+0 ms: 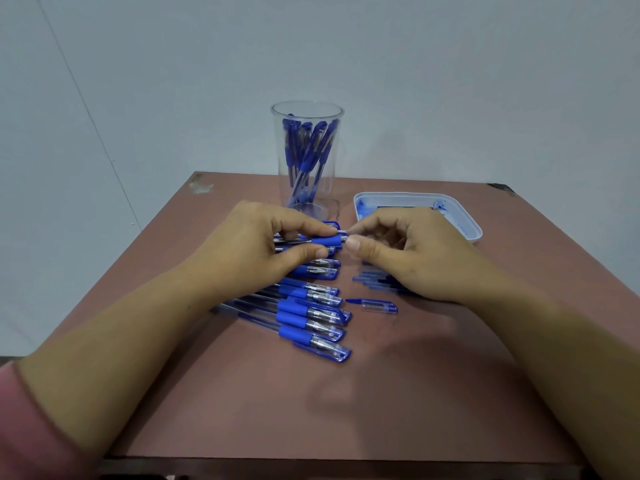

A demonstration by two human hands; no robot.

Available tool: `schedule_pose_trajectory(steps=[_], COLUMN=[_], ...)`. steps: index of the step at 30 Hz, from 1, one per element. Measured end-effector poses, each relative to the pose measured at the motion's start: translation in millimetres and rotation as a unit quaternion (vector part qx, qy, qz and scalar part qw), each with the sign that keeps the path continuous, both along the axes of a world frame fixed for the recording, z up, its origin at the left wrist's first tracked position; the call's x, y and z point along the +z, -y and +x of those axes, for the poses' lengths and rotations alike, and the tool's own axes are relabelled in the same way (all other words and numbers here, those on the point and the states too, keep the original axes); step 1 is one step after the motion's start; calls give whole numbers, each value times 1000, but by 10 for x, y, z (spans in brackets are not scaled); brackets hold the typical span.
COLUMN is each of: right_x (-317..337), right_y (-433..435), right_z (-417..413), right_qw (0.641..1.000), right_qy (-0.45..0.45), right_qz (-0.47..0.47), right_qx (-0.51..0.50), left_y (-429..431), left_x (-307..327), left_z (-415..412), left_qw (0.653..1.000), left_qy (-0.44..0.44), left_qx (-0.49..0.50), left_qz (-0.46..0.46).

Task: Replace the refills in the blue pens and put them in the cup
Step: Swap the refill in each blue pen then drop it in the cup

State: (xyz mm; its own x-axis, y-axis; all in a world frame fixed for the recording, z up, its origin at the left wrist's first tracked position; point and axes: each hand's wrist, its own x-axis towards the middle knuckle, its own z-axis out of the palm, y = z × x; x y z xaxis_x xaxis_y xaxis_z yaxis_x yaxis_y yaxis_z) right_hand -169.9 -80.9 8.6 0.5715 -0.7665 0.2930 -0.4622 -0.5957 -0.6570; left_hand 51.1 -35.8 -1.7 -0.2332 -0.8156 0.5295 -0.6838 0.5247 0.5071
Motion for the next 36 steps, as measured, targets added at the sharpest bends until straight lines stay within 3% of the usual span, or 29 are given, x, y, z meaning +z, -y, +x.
schedule_pose_trajectory(steps=[13,18,22,30,33,36], right_x=[-14,-14,-17,48,86,88], right_y=[-6,-20,-7,22,54,31], right_z=[35,27,43,-6,-100,-89], right_qw=[1000,999,1000,994,995,985], right_qy=[17,42,3,63,-2,-148], right_qz=[-17,22,-27,-85,-92,-81], right_qx=[-3,2,-11,-23,-26,40], left_y=[2,16,21,43,71,91], left_x=[1,-6,-13,15,29,24], left_z=[8,18,15,106,173,216], left_qw=[1000,1000,1000,999,998,997], left_qy=[24,16,17,-3,18,26], left_qx=[-4,2,4,34,57,67], left_qz=[3,0,1,19,28,22])
